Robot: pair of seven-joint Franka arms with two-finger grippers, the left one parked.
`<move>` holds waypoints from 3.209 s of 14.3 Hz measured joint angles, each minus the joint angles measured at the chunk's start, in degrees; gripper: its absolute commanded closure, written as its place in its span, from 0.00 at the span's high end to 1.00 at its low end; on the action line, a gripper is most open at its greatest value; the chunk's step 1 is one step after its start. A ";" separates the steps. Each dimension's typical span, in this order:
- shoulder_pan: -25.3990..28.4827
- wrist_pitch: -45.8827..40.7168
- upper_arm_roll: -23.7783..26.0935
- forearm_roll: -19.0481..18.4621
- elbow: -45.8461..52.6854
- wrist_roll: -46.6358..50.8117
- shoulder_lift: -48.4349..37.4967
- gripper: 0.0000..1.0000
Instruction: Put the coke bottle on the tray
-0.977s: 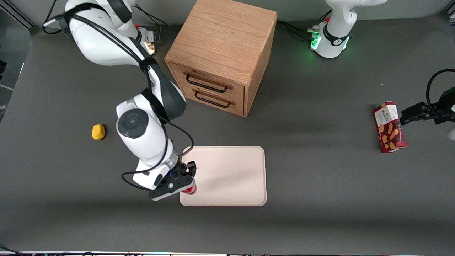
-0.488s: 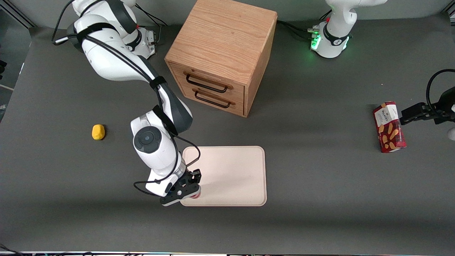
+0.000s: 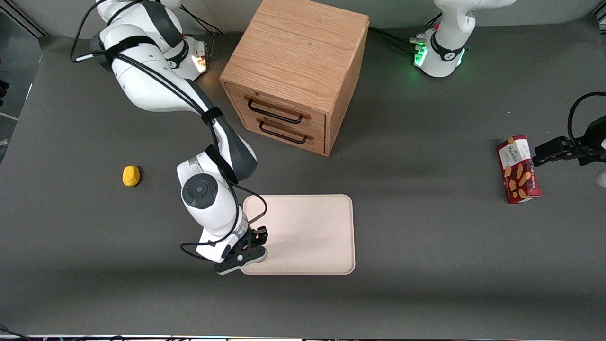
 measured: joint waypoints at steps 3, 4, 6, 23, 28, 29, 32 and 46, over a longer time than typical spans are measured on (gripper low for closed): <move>-0.17 4.87 -0.04 0.00 -2.34 2.09 0.00 1.00; -0.23 5.45 -0.04 0.00 -2.66 2.26 0.00 1.00; -0.38 5.62 -0.05 0.00 -2.71 2.44 -0.01 1.00; -8.26 -21.51 -10.51 13.33 -26.90 4.00 -38.98 1.00; -8.31 -22.12 -15.79 13.50 -50.66 -0.79 -61.50 1.00; -8.31 -23.33 -17.01 13.50 -52.78 -2.62 -64.20 1.00; -8.34 -26.36 -19.83 13.18 -53.48 -6.08 -66.95 1.00; -7.53 -35.35 -16.23 8.47 -40.64 -4.30 -59.73 1.00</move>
